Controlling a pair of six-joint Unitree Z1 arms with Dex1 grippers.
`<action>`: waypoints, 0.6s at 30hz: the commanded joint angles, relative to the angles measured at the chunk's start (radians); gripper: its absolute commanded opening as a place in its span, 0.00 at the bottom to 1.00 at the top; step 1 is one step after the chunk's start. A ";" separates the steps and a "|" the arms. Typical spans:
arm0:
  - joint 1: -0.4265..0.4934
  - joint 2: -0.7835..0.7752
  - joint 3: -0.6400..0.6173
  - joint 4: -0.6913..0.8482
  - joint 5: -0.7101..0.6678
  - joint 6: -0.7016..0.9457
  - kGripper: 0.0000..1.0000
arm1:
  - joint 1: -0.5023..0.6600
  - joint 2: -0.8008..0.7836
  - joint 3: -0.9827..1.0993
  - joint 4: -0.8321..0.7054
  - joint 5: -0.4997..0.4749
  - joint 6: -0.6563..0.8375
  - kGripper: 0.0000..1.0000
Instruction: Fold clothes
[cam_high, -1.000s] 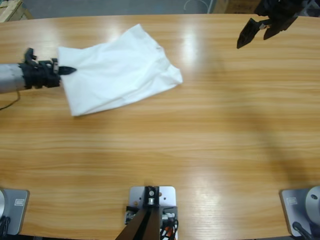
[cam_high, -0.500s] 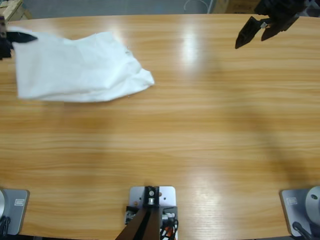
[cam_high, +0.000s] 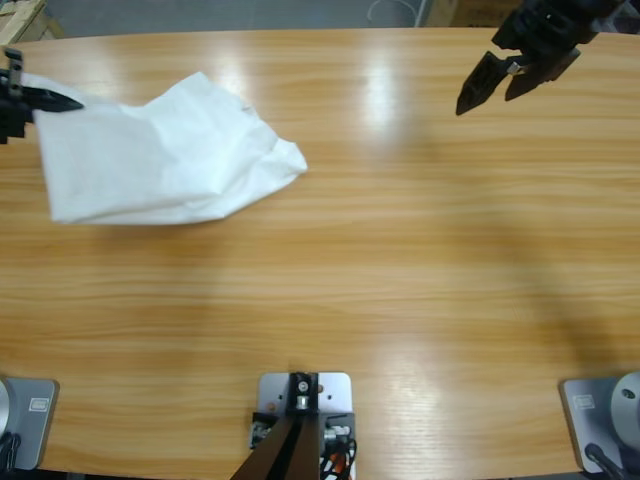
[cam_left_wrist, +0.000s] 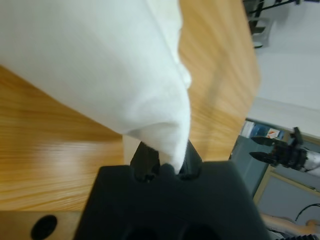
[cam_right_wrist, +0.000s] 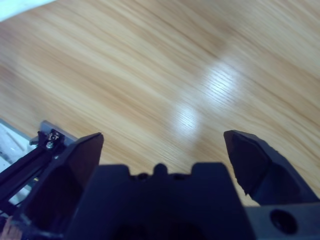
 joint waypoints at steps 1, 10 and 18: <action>-0.068 0.203 -0.090 0.063 0.017 0.016 0.00 | 0.020 0.028 0.032 -0.013 0.014 -0.017 0.99; -0.124 0.344 -0.458 0.326 0.053 0.073 0.00 | 0.023 0.056 0.030 -0.017 0.028 -0.026 0.99; -0.220 0.505 -0.715 0.485 0.051 0.093 0.00 | 0.024 0.057 0.028 -0.019 0.038 -0.028 0.99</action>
